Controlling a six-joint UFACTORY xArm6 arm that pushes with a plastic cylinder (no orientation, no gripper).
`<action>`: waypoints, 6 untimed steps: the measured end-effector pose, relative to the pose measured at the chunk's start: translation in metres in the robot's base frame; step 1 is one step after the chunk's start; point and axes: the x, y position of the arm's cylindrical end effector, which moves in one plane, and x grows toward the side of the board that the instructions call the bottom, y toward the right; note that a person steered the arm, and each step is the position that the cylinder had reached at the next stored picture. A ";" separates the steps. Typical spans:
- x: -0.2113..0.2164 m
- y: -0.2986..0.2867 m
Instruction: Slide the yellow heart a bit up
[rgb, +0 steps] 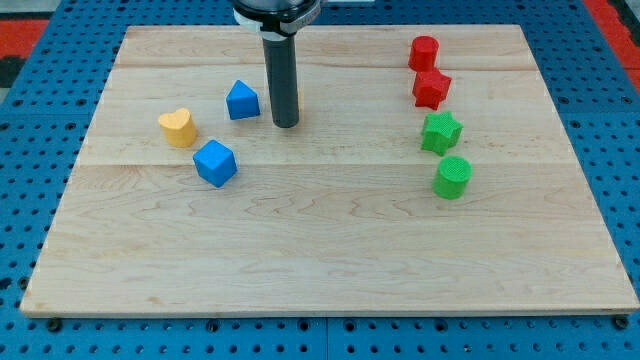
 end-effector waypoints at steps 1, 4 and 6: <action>0.015 -0.010; 0.034 -0.145; 0.013 -0.174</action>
